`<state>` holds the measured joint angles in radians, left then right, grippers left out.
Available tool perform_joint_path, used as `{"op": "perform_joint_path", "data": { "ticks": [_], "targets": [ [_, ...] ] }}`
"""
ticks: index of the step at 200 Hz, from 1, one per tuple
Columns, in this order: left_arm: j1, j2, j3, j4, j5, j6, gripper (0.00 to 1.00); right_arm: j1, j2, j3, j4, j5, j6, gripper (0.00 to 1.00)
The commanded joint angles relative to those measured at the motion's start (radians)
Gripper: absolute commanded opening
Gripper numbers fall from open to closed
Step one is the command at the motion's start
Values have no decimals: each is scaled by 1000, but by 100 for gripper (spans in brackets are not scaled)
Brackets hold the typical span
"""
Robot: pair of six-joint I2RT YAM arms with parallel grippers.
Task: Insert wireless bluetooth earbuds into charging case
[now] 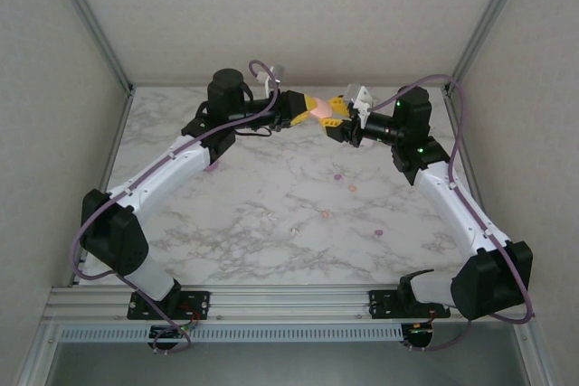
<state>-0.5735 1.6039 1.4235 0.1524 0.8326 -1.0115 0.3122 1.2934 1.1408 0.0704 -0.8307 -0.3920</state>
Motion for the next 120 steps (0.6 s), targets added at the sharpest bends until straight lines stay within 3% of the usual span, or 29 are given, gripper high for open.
{"op": "perform_joint_path", "data": {
  "ticks": [1, 26, 32, 56, 89, 102, 120],
  "targets": [
    [3, -18, 22, -3, 6, 40, 23, 13, 5, 35, 15, -8, 15, 36],
    [3, -53, 19, -75, -43, 168, 58, 11, 25, 84, -85, -63, 22, 33],
    [4, -67, 20, -112, -62, 231, 61, 11, 33, 99, -118, -82, 23, 33],
    [4, -160, -19, -237, -202, 573, 66, 12, 77, 177, -272, -163, 33, 34],
    [5, -317, -261, -74, -175, 1130, 71, 16, 120, 240, -381, -271, 41, 34],
    [7, -329, -294, -69, -146, 1264, 72, 21, 122, 248, -403, -279, 33, 34],
    [15, -287, -228, -166, -71, 1334, 69, 29, 126, 259, -442, -279, 4, 34]
  ]
}}
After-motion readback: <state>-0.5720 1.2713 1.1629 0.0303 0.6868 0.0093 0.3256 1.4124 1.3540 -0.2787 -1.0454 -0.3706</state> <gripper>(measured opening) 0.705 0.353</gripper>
